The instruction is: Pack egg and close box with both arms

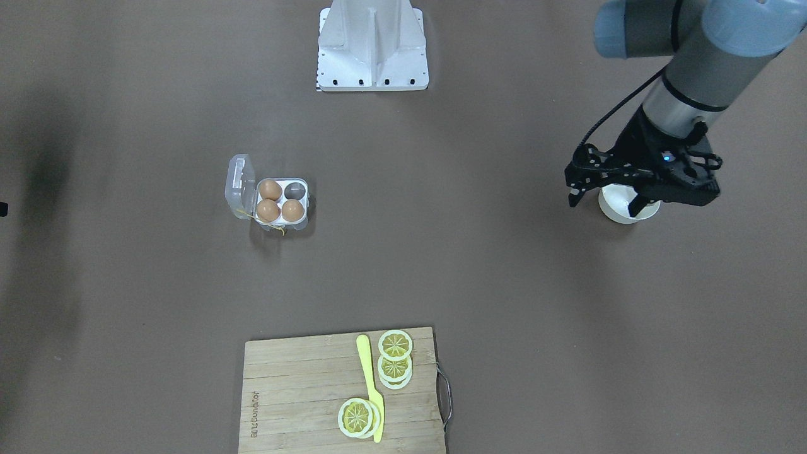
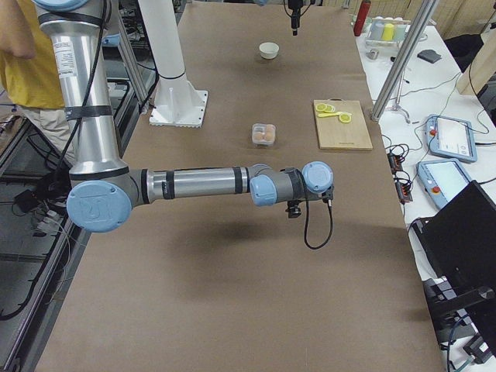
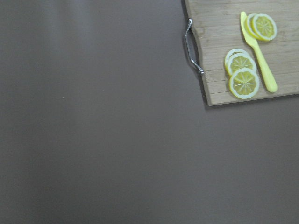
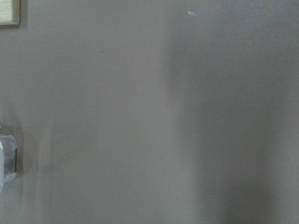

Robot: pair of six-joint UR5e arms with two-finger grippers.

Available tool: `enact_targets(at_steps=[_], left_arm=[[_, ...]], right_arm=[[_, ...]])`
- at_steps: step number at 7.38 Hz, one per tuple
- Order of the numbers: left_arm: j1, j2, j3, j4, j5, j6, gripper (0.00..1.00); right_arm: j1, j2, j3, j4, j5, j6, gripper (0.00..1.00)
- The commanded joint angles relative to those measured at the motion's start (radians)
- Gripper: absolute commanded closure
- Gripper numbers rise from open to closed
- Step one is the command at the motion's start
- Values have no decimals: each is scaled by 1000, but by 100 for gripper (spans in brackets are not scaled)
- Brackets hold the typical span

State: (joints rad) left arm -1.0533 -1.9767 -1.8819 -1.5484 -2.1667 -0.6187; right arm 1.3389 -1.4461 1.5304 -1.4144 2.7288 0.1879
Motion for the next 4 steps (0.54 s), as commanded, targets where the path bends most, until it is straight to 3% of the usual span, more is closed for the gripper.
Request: enact_targets(at_steps=[1, 3, 4], left_arm=[[-132, 117, 4, -2, -54, 224, 3], [-267, 195, 29, 2, -129, 420, 3], [-305, 223, 44, -1, -143, 477, 3]], right_arm=[[-36, 36, 1, 72, 20, 79, 18], [-117, 101, -13, 84, 29, 119, 48], [-153, 127, -16, 83, 31, 126, 69]])
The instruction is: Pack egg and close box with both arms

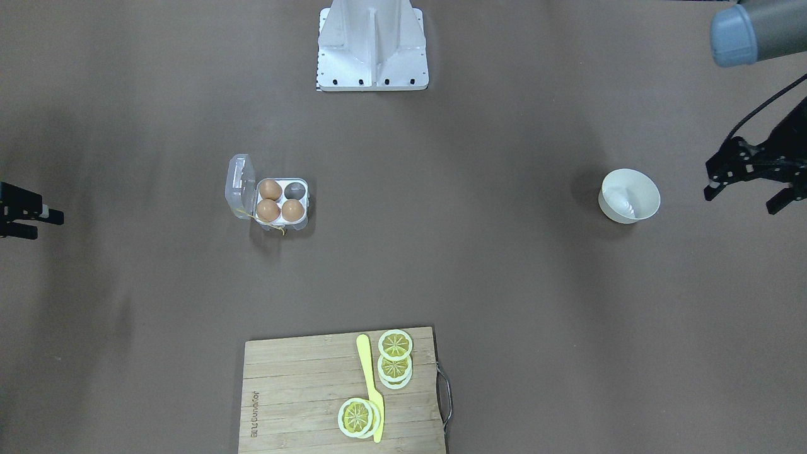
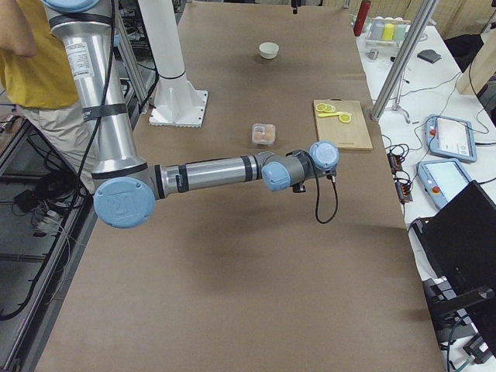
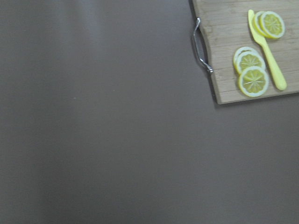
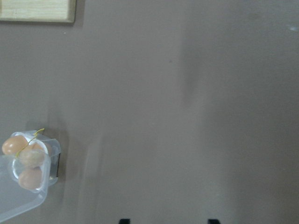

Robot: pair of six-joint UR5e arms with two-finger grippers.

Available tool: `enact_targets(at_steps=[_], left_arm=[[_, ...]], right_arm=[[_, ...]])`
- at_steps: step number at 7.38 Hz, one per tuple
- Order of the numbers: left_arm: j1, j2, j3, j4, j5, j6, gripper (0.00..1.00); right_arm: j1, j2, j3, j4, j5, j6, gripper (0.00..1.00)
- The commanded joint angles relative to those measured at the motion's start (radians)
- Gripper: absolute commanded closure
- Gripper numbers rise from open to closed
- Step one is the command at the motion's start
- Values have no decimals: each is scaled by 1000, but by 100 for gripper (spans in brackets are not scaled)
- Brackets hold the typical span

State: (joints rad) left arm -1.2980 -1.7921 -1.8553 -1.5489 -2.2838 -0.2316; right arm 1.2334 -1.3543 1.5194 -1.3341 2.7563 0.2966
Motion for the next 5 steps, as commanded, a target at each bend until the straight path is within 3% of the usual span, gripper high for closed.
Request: enact_targets(at_steps=[1, 5], left_arm=[[-95, 60, 27, -3, -31, 128, 3], [-201, 120, 97, -5, -71, 297, 3]], right_arm=[[-77, 69, -8, 3, 9, 45, 76], [-204, 173, -10, 4, 6, 147, 89]])
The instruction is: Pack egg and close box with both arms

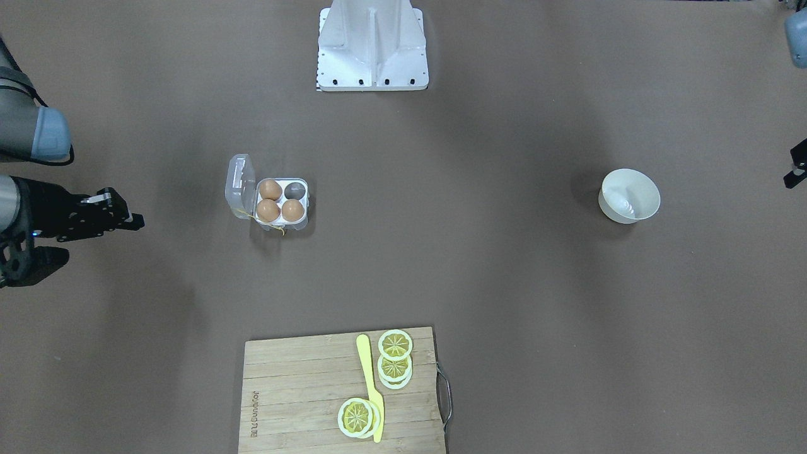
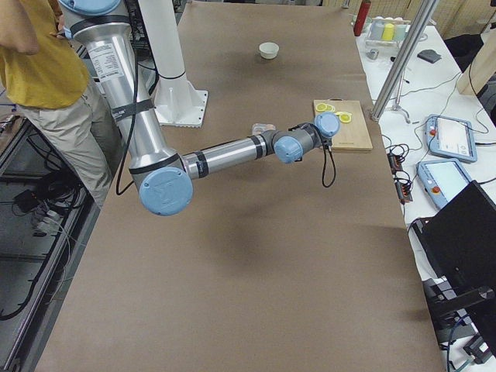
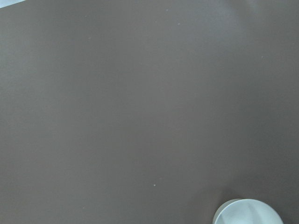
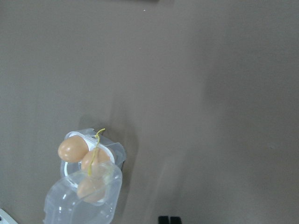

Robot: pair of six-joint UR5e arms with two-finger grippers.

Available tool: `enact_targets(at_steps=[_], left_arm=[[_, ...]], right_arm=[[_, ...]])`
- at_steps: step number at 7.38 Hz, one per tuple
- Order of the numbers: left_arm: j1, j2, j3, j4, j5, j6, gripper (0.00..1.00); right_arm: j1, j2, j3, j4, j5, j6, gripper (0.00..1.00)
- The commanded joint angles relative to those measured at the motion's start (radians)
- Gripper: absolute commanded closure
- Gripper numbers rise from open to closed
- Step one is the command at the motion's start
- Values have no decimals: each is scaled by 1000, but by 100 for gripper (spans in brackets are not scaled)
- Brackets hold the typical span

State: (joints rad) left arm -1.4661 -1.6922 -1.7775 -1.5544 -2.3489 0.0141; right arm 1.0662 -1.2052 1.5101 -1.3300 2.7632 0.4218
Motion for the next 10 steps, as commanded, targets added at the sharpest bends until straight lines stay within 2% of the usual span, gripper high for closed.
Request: enact_targets(at_steps=[1, 3, 5, 7, 10], left_arm=[[-40, 23, 21, 0, -6, 53, 3], [-74, 61, 21, -3, -10, 88, 3], [-109, 97, 18, -4, -56, 127, 3], [-146, 97, 17, 2, -56, 127, 3], [-152, 115, 4, -4, -56, 130, 3]], right_arm=[[-64, 30, -1, -1, -1, 41, 89], [-106, 35, -1, -1, 3, 58, 91], [-153, 33, -1, -1, 3, 80, 91], [-190, 32, 1, 0, 6, 103, 91], [-193, 50, 12, 0, 29, 113, 91]])
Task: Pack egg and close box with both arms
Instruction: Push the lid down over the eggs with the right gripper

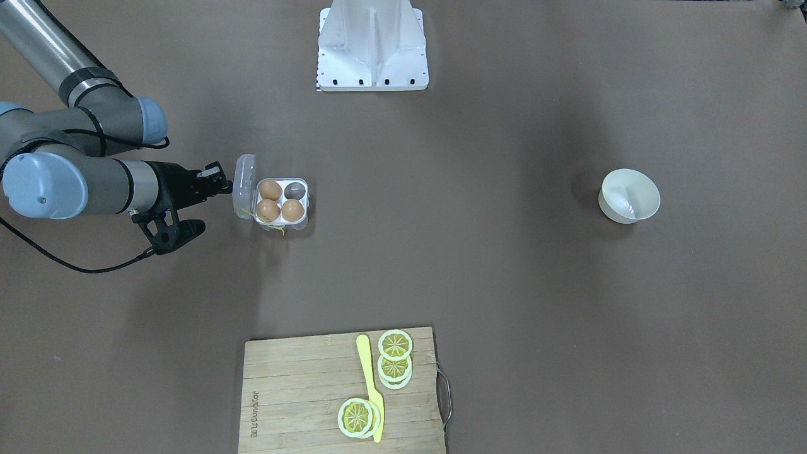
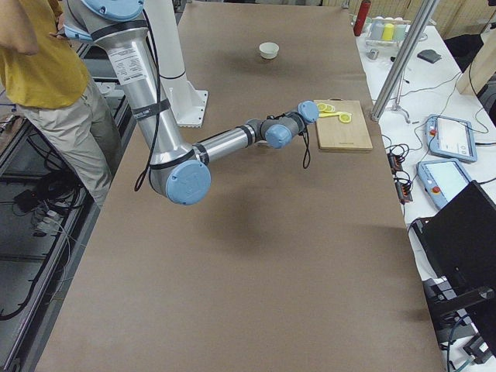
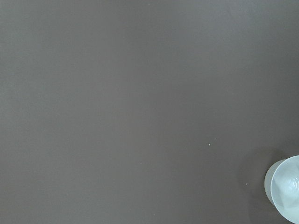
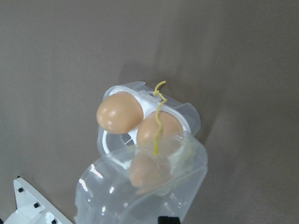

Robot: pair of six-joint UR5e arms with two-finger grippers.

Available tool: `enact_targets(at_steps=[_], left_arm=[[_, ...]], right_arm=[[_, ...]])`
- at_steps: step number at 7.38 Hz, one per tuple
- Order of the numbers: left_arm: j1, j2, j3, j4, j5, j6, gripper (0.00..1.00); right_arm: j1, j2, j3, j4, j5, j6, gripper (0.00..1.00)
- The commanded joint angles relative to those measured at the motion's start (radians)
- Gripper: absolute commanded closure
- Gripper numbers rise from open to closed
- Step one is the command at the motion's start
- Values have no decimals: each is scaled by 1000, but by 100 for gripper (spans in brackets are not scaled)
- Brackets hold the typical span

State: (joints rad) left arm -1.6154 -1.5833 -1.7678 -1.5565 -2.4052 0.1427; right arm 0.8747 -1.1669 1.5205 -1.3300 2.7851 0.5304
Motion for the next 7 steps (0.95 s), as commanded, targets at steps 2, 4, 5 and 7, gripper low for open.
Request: enact_targets(at_steps=[2, 4, 5, 7], left_arm=[[-6, 20, -12, -8, 0, 2, 3], [-6, 20, -18, -8, 0, 3, 3], [-6, 29, -21, -10, 0, 3, 3], [-6, 32, -27, -10, 0, 3, 3]], right_arm=[[-2, 65, -6, -1, 10, 55, 91], [-2, 78, -16, -2, 10, 59, 91], [-3, 84, -19, -2, 10, 59, 91], [41, 81, -16, 2, 7, 54, 84]])
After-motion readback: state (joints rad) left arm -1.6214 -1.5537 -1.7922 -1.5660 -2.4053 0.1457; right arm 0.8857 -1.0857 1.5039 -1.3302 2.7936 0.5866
